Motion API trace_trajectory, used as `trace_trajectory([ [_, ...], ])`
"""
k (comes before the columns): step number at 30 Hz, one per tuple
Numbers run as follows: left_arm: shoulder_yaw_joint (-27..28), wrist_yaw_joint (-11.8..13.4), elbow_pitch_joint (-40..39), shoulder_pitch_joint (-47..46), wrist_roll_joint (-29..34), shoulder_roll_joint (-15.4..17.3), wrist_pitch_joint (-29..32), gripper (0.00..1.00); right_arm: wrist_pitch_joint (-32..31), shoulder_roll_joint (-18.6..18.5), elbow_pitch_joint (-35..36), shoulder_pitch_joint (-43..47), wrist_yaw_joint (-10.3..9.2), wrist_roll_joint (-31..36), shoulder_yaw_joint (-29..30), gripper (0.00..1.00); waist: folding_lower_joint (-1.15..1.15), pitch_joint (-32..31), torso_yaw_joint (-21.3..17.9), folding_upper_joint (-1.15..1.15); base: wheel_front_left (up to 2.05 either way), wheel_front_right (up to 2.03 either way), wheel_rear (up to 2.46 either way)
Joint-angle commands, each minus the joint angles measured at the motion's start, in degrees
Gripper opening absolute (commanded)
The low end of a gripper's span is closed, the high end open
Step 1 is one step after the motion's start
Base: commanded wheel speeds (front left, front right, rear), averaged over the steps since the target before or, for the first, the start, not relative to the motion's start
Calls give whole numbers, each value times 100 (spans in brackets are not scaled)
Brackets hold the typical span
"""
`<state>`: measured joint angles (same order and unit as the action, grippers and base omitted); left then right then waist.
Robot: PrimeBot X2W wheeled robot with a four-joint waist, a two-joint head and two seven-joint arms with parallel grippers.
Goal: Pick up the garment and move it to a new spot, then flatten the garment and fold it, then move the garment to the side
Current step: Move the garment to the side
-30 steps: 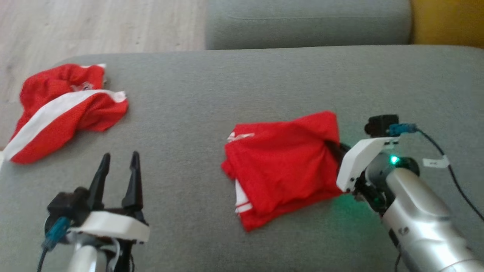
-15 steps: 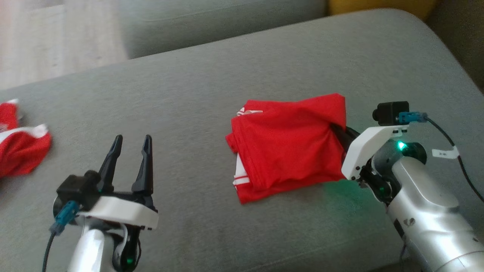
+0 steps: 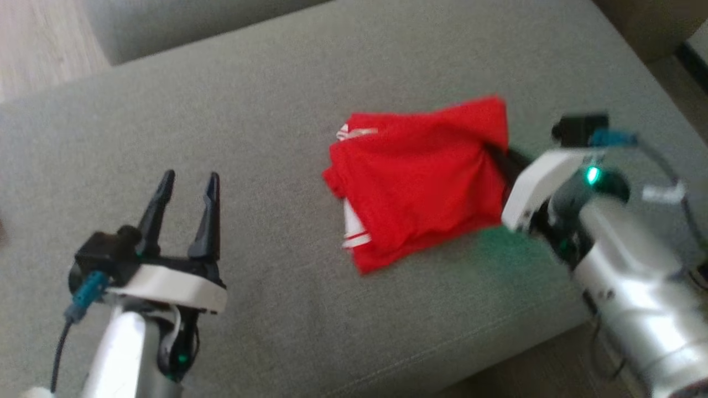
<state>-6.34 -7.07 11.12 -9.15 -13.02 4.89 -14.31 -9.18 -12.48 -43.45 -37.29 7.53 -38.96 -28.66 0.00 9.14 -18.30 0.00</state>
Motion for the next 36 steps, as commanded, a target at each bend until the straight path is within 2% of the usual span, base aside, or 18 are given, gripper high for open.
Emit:
trace_trajectory([
  [1, 231, -14, -212, -310, 63, 139, -69, 100, 5, -95, 231, -436, -4, 24, -37, 0, 0, 192, 54, 0, 0, 0, 0],
  [10, 269, -19, -396, -798, 65, 410, -35, 100, -215, -541, -150, -1782, -4, 72, -53, 0, 0, 1094, 451, 0, 0, 0, 0],
  [18, 282, 0, -464, -931, 53, 544, 11, 100, -143, -1024, -673, -2539, -4, 115, 213, 0, 0, 1448, 527, 0, 0, 0, 0],
  [24, 269, 25, -535, -946, 50, 611, 72, 100, -9, -1141, -955, -2748, -4, 74, 603, 0, 0, 1560, 446, 0, 0, 0, 0],
  [30, 198, 40, -571, -979, 33, 612, 115, 100, 73, -1139, -1240, -2841, -4, 368, 801, 0, 0, 1642, 417, 0, 0, 0, 0],
  [31, 191, 40, -569, -985, 26, 612, 115, 100, 122, -1128, -1272, -2854, -4, 386, 856, 35, 0, 1645, 426, 0, 0, 0, 0],
  [32, 190, 41, -565, -987, 17, 615, 113, 100, 155, -1123, -1301, -2865, -4, 435, 876, 91, 0, 1645, 435, 0, 0, 0, 0],
  [33, 191, 44, -558, -987, 9, 618, 110, 100, 174, -1112, -1332, -2872, -4, 483, 890, 100, 0, 1641, 445, 0, 0, 0, 0],
  [36, 199, 60, -521, -980, -21, 616, 96, 100, 278, -1098, -1370, -2903, -4, 654, 909, 100, 0, 1596, 488, 0, 0, 0, 0],
])
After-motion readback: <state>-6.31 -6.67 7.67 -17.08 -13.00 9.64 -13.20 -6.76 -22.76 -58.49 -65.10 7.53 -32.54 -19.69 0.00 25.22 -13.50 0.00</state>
